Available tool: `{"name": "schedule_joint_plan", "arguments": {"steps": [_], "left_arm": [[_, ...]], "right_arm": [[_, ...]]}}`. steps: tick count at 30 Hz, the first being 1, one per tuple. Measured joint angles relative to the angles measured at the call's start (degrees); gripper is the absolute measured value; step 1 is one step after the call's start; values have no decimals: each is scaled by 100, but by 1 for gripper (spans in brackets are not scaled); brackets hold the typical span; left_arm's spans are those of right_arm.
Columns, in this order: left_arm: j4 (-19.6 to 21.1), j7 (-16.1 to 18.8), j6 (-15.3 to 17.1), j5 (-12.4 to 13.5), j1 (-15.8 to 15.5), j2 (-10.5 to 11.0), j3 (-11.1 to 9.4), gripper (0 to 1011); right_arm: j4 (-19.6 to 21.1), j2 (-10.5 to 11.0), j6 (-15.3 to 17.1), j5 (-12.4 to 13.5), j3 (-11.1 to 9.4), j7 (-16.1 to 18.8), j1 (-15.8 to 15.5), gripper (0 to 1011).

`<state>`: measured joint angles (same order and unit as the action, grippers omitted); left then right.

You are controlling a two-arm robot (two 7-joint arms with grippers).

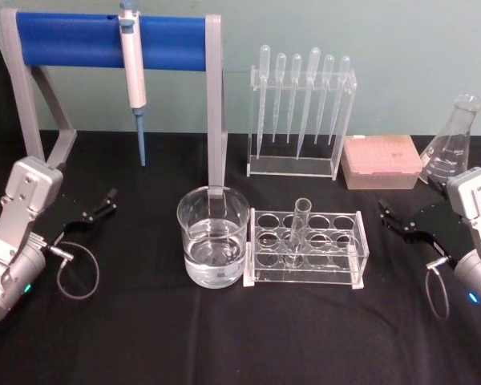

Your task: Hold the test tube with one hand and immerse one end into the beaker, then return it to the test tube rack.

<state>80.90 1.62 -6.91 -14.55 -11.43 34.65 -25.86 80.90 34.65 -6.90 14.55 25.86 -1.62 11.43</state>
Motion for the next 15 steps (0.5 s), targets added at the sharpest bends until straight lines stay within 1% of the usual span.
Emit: {"name": "schedule_joint_plan", "arguments": {"steps": [15], "left_arm": [[0, 0, 0, 0, 0, 0, 0, 1000]], "right_arm": [[0, 0, 0, 0, 0, 0, 0, 1002]]}}
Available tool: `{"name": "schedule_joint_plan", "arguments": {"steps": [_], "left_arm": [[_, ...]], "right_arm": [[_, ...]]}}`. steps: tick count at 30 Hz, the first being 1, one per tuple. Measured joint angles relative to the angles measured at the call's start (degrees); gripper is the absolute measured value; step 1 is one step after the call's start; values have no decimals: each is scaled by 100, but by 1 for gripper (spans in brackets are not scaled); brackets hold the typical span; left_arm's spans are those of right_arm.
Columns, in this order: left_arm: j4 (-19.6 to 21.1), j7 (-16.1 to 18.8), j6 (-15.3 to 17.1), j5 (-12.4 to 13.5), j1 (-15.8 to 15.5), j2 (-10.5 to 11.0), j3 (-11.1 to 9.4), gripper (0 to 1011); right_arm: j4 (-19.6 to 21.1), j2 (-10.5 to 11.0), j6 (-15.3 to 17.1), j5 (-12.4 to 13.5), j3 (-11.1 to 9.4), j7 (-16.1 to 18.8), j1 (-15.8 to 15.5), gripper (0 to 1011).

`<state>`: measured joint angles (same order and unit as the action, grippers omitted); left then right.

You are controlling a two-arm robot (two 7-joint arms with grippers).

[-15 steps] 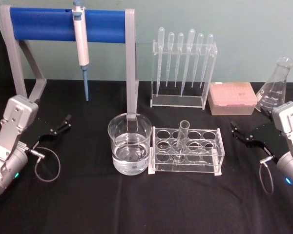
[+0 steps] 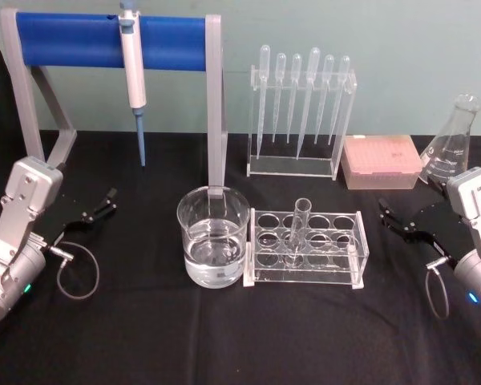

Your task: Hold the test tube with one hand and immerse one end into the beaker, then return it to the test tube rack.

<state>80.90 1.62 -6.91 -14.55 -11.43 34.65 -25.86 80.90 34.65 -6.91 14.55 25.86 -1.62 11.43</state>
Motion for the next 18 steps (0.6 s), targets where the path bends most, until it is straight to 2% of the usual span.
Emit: {"name": "schedule_joint_plan", "arguments": {"steps": [18], "left_arm": [[0, 0, 0, 0, 0, 0, 0, 1000]], "right_arm": [[0, 0, 0, 0, 0, 0, 0, 1002]]}}
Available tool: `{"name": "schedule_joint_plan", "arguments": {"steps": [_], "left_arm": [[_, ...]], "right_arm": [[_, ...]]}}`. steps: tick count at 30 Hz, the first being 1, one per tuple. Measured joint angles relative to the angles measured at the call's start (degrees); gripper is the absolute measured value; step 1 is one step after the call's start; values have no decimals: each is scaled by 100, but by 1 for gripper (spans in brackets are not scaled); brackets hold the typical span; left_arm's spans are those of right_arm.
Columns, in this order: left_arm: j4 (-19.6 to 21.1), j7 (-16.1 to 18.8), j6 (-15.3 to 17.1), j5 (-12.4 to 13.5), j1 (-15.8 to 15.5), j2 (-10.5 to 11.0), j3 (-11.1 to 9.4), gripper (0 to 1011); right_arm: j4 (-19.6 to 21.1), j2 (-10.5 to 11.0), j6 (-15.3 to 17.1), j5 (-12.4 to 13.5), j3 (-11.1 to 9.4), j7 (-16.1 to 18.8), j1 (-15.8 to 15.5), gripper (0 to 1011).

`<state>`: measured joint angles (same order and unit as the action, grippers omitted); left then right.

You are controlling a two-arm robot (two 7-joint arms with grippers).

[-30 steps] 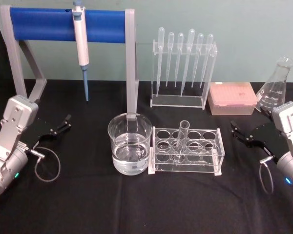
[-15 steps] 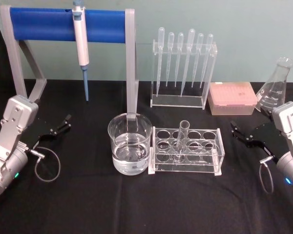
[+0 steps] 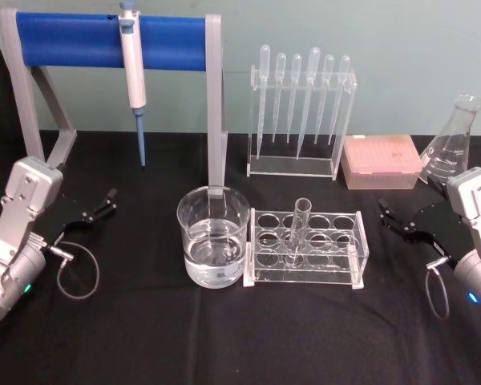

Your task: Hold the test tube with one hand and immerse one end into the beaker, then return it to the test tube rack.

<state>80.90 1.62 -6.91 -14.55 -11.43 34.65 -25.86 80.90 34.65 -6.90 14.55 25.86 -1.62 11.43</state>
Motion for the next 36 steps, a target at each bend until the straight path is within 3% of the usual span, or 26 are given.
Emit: {"name": "schedule_joint_plan", "arguments": {"steps": [8, 17, 23, 30, 36], "left_arm": [[0, 0, 0, 0, 0, 0, 0, 1000], [0, 0, 0, 0, 0, 0, 0, 1000], [0, 0, 0, 0, 0, 0, 0, 1000], [0, 0, 0, 0, 0, 0, 0, 1000], [0, 0, 0, 0, 0, 0, 0, 1000]], "right_arm": [[50, 15, -8, -22, -32, 15, -17, 1002], [696, 249, 24, -3, -365, 182, -236, 1002], [1206, 489, 52, 186, -631, 402, -567, 1000], [1595, 850, -54, 661, -836, 1139, -998, 1002], [1637, 1073, -307, 941, -767, 2106, -1092, 1002]]}}
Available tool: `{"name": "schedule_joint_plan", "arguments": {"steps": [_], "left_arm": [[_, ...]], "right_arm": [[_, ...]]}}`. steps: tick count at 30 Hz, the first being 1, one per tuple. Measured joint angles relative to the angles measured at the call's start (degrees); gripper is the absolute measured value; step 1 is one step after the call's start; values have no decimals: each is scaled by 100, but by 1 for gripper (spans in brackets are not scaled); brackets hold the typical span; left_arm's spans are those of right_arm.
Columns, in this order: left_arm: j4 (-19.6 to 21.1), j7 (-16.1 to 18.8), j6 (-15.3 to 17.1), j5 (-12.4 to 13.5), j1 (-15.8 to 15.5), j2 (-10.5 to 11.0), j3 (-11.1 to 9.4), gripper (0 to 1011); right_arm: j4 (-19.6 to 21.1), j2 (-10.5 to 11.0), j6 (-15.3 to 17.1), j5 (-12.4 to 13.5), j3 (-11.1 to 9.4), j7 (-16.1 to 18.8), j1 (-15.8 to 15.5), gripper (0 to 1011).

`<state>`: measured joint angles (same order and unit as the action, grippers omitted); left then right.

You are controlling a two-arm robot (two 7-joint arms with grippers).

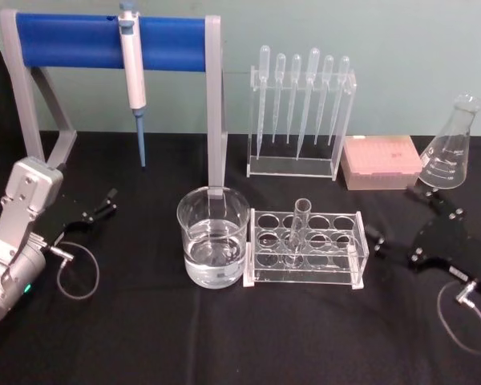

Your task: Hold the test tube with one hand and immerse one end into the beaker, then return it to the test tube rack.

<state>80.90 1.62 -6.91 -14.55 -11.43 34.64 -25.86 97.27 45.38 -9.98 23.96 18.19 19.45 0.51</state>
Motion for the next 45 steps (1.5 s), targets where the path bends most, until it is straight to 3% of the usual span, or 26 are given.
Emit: {"name": "schedule_joint_plan", "arguments": {"steps": [10, 17, 27, 45], "left_arm": [[0, 0, 0, 0, 0, 0, 0, 1000], [0, 0, 0, 0, 0, 0, 0, 1000], [0, 0, 0, 0, 0, 0, 0, 1000], [0, 0, 0, 0, 0, 0, 0, 1000]], "right_arm": [[-163, -55, -225, 525, 236, 1408, 267, 1002], [-287, -187, -58, 654, 360, 1906, 490, 1002], [-481, -463, 137, 434, 616, 2204, 916, 1002], [-955, -933, 327, 164, 898, 2164, 1532, 1002]]}}
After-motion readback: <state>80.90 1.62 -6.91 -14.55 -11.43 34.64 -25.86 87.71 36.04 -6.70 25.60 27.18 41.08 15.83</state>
